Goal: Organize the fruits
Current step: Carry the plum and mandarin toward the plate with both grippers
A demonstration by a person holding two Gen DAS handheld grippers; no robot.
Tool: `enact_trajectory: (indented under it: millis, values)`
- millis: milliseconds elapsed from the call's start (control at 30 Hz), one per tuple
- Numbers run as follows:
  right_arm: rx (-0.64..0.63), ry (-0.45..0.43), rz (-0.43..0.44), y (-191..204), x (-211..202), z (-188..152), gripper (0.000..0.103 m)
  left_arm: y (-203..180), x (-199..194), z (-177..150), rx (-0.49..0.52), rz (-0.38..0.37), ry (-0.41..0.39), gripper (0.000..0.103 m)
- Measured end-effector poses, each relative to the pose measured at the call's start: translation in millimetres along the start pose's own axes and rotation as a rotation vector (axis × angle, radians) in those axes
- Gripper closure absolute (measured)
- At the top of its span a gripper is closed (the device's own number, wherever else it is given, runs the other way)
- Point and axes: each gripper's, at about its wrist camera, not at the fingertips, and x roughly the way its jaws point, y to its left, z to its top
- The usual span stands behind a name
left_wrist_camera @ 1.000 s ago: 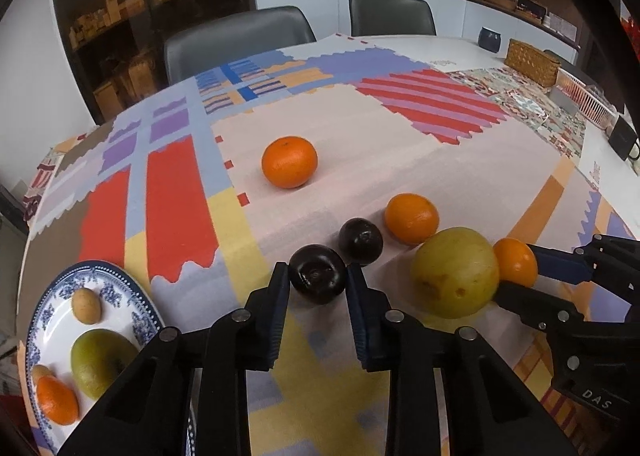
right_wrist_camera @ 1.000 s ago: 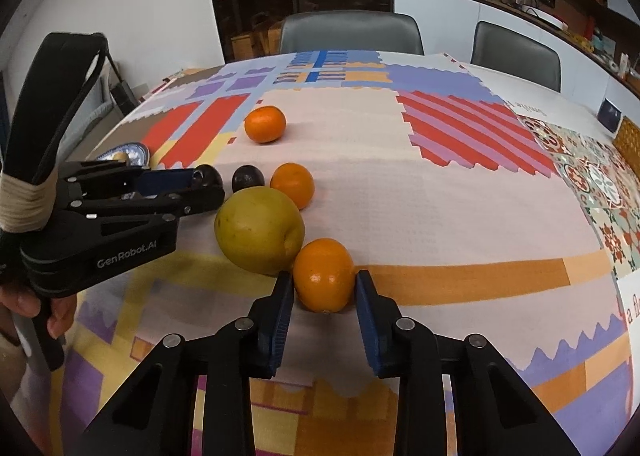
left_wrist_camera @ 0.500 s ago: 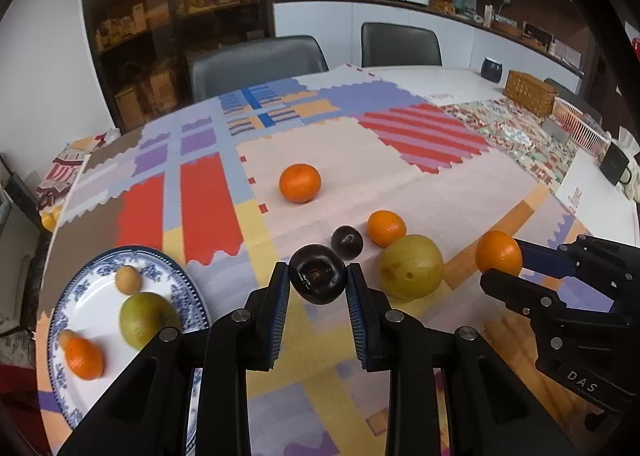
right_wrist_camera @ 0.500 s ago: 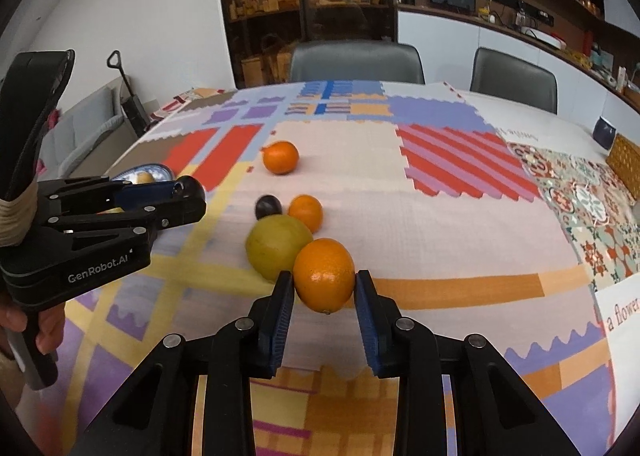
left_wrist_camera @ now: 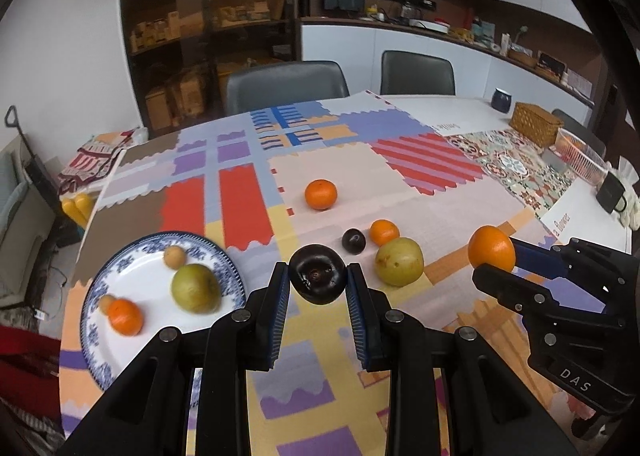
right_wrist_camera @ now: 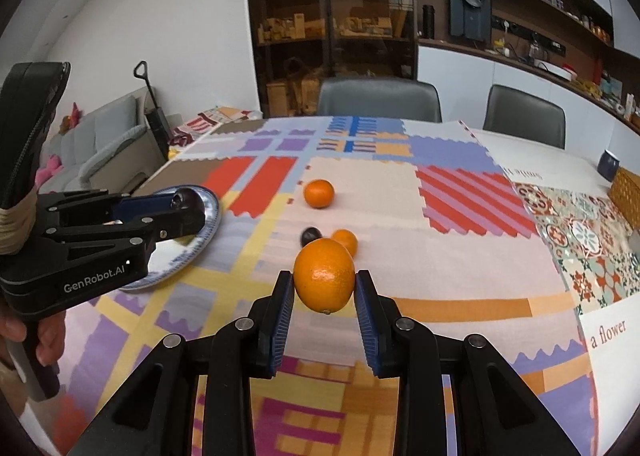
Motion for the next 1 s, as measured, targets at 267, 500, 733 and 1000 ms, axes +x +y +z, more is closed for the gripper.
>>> enact_trajectory:
  millis: [267,500,733,1000]
  values:
    - [-0.050,-0.021,0.058,27.4,-17.5,0.6,0.071,17.9,-29.1,-21.4,-0.073,0.063,-0.010,0.075]
    - [-0.090,-0.012,0.125,52.3,-19.6,3.0,0.071,37.8,-46.4,-40.2,-0.116,0.118,-0.005,0.075]
    - [-0.128,0.001,0.184,79.5,-14.4,6.8,0.071,62.0,-62.6,-55.7,-0.161,0.160,-0.014,0.075]
    - [-0.162,0.035,0.247,110.1,3.1,14.7,0.071,90.1,-64.7,-71.1,-0.187,0.205,0.003,0.075]
